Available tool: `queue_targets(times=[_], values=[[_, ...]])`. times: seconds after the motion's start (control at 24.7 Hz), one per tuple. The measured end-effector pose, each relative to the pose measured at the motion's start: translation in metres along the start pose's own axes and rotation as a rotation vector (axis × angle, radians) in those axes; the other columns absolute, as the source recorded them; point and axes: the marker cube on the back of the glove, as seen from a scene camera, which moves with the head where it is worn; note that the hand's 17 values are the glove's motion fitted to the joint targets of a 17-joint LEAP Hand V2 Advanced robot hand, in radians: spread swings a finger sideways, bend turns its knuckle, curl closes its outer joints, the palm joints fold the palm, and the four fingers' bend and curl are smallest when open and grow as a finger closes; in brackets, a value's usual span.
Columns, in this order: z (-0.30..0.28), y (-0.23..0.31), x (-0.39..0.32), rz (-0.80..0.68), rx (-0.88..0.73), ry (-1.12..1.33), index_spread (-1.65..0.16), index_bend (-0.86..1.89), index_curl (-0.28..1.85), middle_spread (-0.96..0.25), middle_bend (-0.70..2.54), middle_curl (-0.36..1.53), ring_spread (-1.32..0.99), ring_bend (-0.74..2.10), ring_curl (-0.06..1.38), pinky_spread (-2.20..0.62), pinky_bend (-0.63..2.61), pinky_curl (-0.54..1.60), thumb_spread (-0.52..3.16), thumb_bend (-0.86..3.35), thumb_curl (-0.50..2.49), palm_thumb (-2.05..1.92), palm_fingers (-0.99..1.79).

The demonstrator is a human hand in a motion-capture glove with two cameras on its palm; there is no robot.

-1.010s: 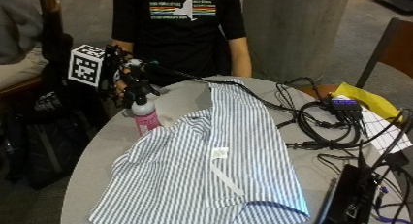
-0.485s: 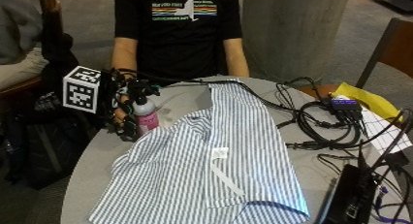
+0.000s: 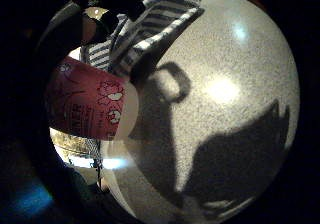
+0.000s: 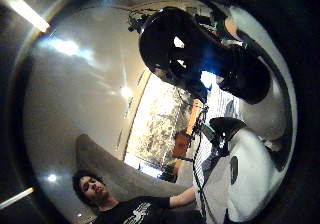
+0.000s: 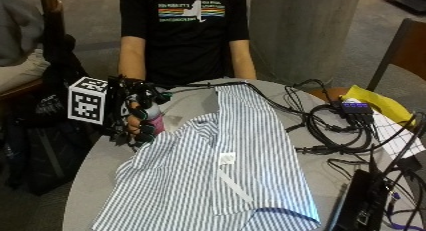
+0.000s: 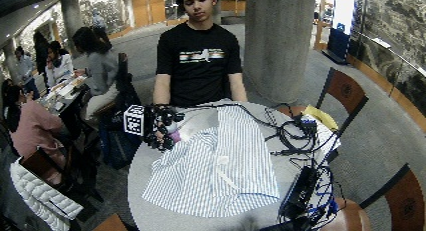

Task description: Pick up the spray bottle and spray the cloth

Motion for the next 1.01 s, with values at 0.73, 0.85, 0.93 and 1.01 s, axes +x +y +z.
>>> queue_targets(times=[0.73,0.85,0.93,1.01], values=[[0.002,0.003,-0.003,-0.046,0.102,0.033,-0.21,0.15,0.29,-0.07,0.31,0.44,-0.09,0.53,0.41,-0.04,0.40,0.35,0.62,0.00,0.50,1.13,1.10],[0.002,0.000,-0.012,-0.036,0.096,0.083,-0.19,0.15,0.31,-0.07,0.31,0.45,-0.08,0.52,0.41,-0.07,0.41,0.36,0.58,-0.01,0.52,1.13,1.11],[0.001,-0.004,-0.021,-0.026,0.083,0.144,-0.19,0.15,0.31,-0.07,0.30,0.46,-0.08,0.52,0.42,-0.08,0.41,0.36,0.55,-0.01,0.53,1.14,1.12],[-0.001,-0.010,-0.032,-0.015,0.052,0.237,-0.19,0.15,0.32,-0.07,0.30,0.46,-0.08,0.52,0.42,-0.09,0.41,0.36,0.53,-0.02,0.54,1.14,1.12]])
